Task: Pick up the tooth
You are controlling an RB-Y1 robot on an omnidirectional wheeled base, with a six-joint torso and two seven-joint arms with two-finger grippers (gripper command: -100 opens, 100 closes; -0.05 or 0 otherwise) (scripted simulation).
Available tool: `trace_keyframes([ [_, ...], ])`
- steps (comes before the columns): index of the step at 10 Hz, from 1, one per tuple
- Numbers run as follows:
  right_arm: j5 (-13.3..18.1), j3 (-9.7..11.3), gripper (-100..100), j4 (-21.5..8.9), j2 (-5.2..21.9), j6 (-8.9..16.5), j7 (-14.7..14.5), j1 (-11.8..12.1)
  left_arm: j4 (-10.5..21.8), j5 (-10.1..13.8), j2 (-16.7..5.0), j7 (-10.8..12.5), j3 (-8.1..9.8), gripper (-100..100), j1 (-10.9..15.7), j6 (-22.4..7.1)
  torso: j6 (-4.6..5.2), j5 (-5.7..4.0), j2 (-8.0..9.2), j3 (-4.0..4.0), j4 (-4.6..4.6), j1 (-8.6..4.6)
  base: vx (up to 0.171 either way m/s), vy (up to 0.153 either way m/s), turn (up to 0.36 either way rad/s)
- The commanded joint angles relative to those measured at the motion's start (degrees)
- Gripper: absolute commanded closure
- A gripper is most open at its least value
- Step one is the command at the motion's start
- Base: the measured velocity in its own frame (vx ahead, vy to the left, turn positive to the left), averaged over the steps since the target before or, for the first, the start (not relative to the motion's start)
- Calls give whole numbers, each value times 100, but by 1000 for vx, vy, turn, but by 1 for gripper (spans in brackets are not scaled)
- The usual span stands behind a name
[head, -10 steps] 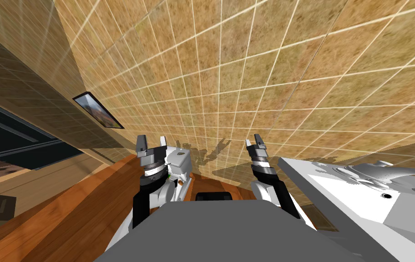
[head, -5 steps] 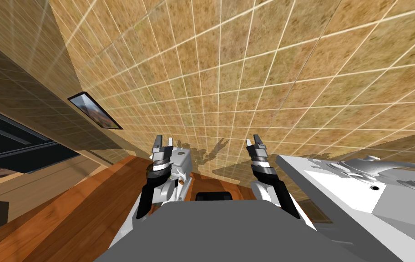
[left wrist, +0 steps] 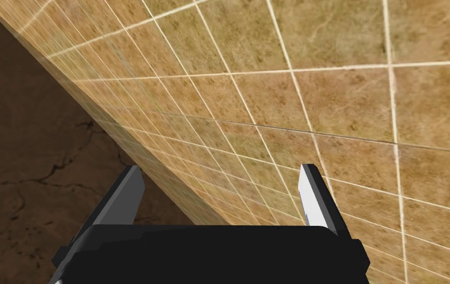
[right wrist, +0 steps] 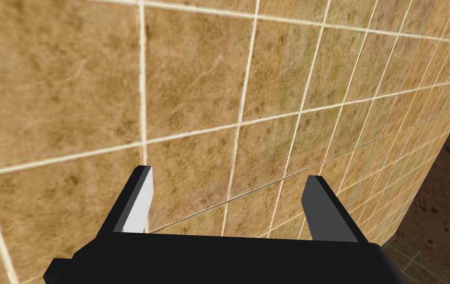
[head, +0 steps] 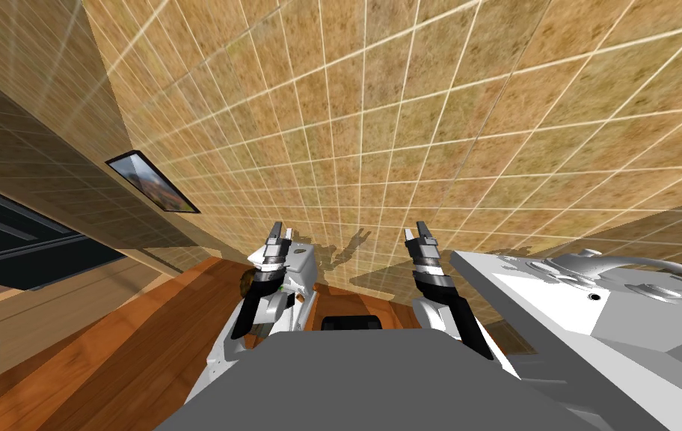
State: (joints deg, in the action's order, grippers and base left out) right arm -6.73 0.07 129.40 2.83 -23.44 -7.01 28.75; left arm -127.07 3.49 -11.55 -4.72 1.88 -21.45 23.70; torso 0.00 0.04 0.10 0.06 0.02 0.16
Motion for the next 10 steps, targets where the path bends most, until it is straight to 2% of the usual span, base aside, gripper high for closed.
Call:
trace_keyframes([
  [1,0,0,0,0,0,0,0,0,174,-10,-72,8,7,-100,130,-129,0,0,0,0,0,0,-24,27,-23],
  [2,0,0,0,0,0,0,0,0,378,-22,-225,42,22,-100,294,-384,-1,-1,-2,-1,0,-4,-34,35,-50],
  [3,0,0,0,0,0,0,0,0,405,-22,-225,42,22,-100,294,-386,0,0,0,0,0,-1,-33,31,-26],
  [4,0,0,0,0,0,0,0,0,652,-30,-377,75,39,-100,469,-593,-1,-1,-1,0,0,-3,-39,38,-34],
  [5,0,0,0,0,0,0,0,0,652,-30,-377,75,39,-100,469,-661,0,0,1,1,0,0,-31,32,-30],
  [6,0,0,0,0,0,0,0,0,881,-36,-527,109,56,-100,656,-888,-1,0,0,0,0,-2,-33,38,-59],
  [7,0,0,0,0,0,0,0,0,913,-36,-527,109,56,-100,656,-953,0,0,0,0,0,0,-28,28,-29],
  [8,0,0,0,0,0,0,0,0,1164,-37,-676,141,74,-100,851,-1150,-1,-1,-2,-1,0,-4,-31,24,-38],
  [9,0,0,0,0,0,0,0,0,1187,-37,-676,141,74,-100,851,-1259,0,-1,-3,-1,0,-5,-28,25,-31],
  [10,0,0,0,0,0,0,0,0,1435,-34,-827,173,93,-100,1055,-1477,-1,-1,-2,-1,0,-6,-37,32,-55],
])
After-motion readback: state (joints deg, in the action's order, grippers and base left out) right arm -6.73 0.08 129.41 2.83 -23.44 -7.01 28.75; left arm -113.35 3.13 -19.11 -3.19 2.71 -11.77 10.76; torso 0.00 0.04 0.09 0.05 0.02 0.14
